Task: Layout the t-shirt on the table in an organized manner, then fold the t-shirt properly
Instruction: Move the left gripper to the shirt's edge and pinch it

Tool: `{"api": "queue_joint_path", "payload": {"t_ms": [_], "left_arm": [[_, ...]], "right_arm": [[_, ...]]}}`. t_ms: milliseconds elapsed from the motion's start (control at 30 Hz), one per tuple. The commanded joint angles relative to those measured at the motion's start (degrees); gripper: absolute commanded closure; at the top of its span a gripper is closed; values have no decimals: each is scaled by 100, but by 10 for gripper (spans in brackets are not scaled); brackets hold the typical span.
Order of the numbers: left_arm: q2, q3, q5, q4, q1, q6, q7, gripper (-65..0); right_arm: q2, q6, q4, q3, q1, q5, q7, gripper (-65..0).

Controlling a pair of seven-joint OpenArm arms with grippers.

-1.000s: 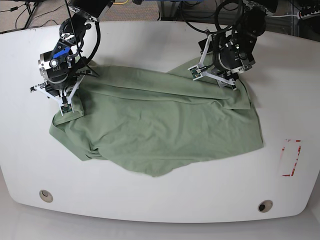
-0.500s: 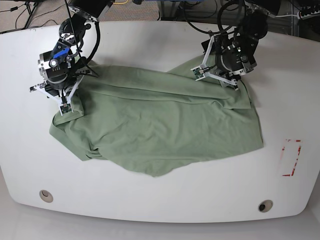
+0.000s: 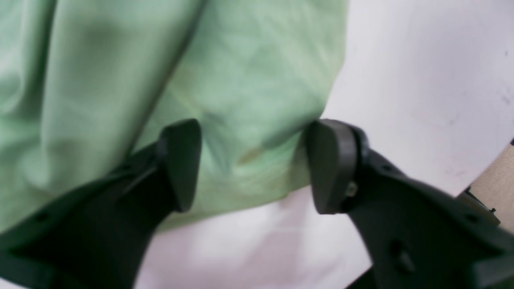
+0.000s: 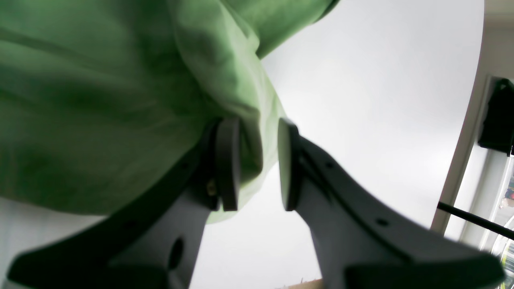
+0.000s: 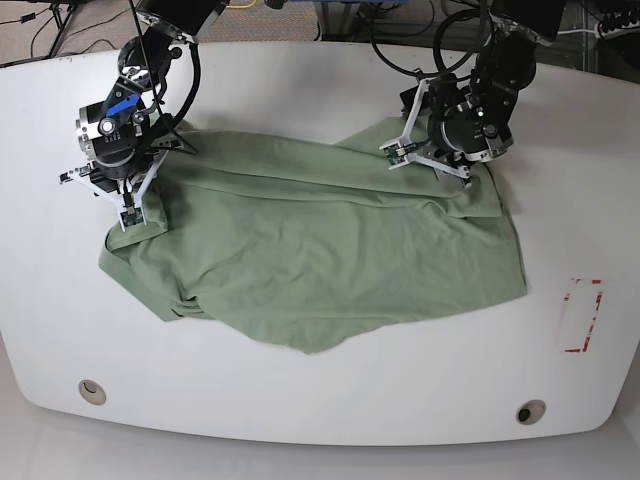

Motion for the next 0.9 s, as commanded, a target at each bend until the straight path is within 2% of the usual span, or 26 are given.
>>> {"api": "queue_joint_path", "payload": {"t_ms": [0, 100, 267, 500, 733, 867], "left_arm": [[-27, 54, 320, -234, 55, -3, 157, -260], [-27, 54, 320, -384, -6, -3, 157, -144], [-27, 19, 337, -516, -15, -3, 157, -50], [-194, -34, 320, -234, -6, -3, -37, -36], [-159, -632, 311, 302, 29, -3, -63, -10], [-168, -808, 311, 495, 20, -3, -72, -6]], "right_arm": [[33, -32, 115, 4, 81, -25, 86, -154], [33, -32, 115, 4, 89, -25, 86, -154], [33, -32, 115, 4, 89, -25, 86, -154], [24, -32, 115, 21, 195, -25, 86, -152], [15, -32, 124, 21, 362, -34, 86, -144], [15, -32, 124, 13, 415, -34, 86, -65]]}}
